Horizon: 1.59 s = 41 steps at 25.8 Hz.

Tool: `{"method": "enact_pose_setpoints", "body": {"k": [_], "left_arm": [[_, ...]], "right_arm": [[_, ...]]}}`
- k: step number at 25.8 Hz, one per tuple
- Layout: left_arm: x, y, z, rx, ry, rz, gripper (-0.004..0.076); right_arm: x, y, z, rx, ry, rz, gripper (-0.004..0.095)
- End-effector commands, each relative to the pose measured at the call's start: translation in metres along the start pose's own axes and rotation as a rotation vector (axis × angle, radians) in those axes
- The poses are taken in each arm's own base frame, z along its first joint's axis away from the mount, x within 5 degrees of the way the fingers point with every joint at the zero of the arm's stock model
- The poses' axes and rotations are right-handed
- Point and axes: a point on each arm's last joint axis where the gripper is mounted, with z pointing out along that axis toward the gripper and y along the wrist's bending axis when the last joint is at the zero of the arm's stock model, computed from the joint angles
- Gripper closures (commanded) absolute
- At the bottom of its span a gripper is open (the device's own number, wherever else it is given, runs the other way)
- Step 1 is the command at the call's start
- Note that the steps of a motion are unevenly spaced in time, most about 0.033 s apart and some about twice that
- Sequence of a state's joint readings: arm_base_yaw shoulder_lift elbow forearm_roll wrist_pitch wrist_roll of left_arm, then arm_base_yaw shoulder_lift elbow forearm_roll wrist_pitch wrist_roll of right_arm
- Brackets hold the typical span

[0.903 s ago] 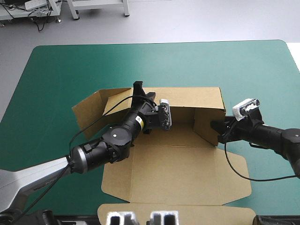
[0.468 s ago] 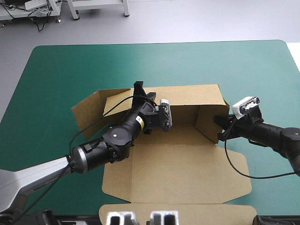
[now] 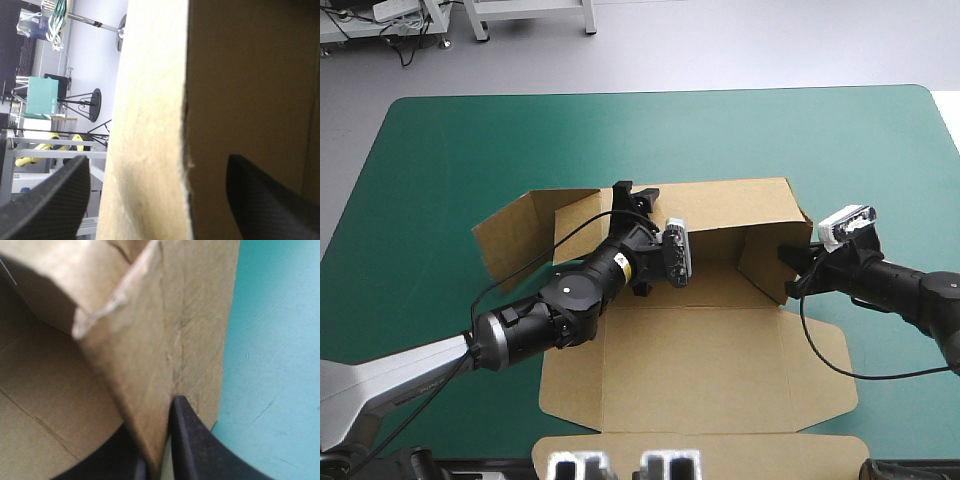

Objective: Fold the box

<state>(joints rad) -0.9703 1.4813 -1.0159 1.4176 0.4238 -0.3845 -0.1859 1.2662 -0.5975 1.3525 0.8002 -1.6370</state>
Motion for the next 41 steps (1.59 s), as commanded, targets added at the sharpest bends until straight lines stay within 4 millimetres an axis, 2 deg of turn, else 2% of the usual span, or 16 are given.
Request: {"method": "enact_pose_setpoints", "body": {"k": [1, 7, 12, 16, 20, 21, 25, 27, 28, 30, 33, 34, 35, 36, 38, 41], "left_arm": [[-0.009, 0.013, -0.009, -0.04, -0.083, 0.016, 0.0136], [-0.026, 0.007, -0.017, -0.001, -0.199, 0.012, 0.0136], [-0.047, 0.012, -0.036, -0.015, -0.286, -0.016, 0.0143], [-0.061, 0.028, -0.061, -0.054, -0.371, -0.093, 0.0165], [-0.066, 0.054, -0.093, -0.12, -0.452, -0.176, 0.0199], [-0.066, 0.067, -0.108, -0.144, -0.501, -0.239, 0.0223], [-0.058, 0.091, -0.136, -0.226, -0.533, -0.308, 0.0293], [-0.044, 0.104, -0.145, -0.312, -0.44, -0.357, 0.0409], [-0.03, 0.111, -0.145, -0.387, -0.308, -0.395, 0.0547], [-0.015, 0.118, -0.144, -0.467, -0.188, -0.41, 0.071], [0.012, 0.136, -0.144, -0.599, -0.08, -0.484, 0.0728], [0.033, 0.149, -0.144, -0.652, -0.02, -0.572, 0.0728], [0.043, 0.153, -0.144, -0.668, 0.006, -0.602, 0.0728], [0.063, 0.16, -0.144, -0.695, 0.066, -0.666, 0.0727], [0.095, 0.167, -0.141, -0.696, 0.127, -0.801, 0.0727], [0.128, 0.171, -0.142, -0.719, 0.19, -0.949, 0.0727]], "right_arm": [[-0.009, 0.005, -0.002, -0.05, -0.038, 0.001, 0.0905], [-0.009, 0.004, -0.002, -0.048, -0.036, 0.009, 0.0905], [-0.009, 0.003, -0.002, -0.032, -0.031, 0.014, 0.0904], [-0.008, 0.002, -0.002, -0.018, -0.026, 0.026, 0.0905], [-0.007, 0.002, -0.002, -0.018, -0.015, 0.02, 0.0904], [-0.007, 0.001, -0.002, -0.016, -0.011, 0.024, 0.0904], [-0.007, 0.001, -0.002, -0.014, -0.011, 0.042, 0.0904], [-0.007, 0.001, -0.002, -0.014, -0.011, 0.047, 0.0904], [-0.008, 0.001, -0.003, -0.012, -0.014, 0.061, 0.0904], [-0.011, 0.0, -0.003, -0.011, -0.02, 0.078, 0.0904], [-0.025, 0.001, -0.009, 0.001, -0.025, 0.114, 0.0904], [-0.036, 0.002, -0.012, 0.016, -0.003, 0.117, 0.0904], [-0.042, 0.004, -0.013, 0.017, 0.015, 0.112, 0.0904], [-0.051, 0.006, -0.015, 0.024, 0.043, 0.115, 0.0904], [-0.072, 0.014, -0.02, 0.037, 0.106, 0.111, 0.0904], [-0.092, 0.023, -0.028, 0.058, 0.163, 0.116, 0.0904]]}}
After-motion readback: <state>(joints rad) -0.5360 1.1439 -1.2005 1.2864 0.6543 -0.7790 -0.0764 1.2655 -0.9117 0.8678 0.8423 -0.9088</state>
